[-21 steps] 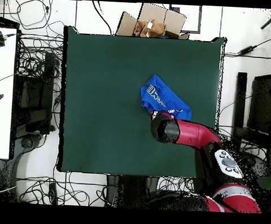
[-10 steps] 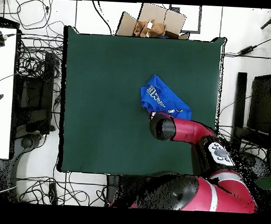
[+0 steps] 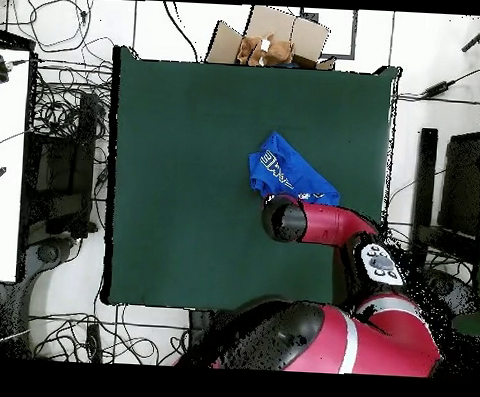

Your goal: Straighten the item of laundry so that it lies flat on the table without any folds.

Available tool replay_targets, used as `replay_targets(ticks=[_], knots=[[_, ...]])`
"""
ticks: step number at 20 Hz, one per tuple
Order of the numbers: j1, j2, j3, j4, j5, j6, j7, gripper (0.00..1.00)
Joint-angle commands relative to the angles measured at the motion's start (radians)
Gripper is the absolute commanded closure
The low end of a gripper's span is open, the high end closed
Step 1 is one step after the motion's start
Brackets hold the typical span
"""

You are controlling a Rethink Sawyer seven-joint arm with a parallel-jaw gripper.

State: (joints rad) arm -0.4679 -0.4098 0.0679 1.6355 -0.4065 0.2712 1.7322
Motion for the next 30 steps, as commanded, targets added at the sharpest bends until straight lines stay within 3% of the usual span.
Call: replay_targets(ticks=[1, 11, 30], knots=[[-0.004, 0.294, 0.013, -0.219, -0.042, -0.139, 0.078, 1.00], [0.038, 0.293, -0.013, -0.215, -0.041, -0.201, 0.129, 1.00], [0.044, 0.295, -0.010, -0.233, -0.063, -0.156, 0.092, 1.00]])
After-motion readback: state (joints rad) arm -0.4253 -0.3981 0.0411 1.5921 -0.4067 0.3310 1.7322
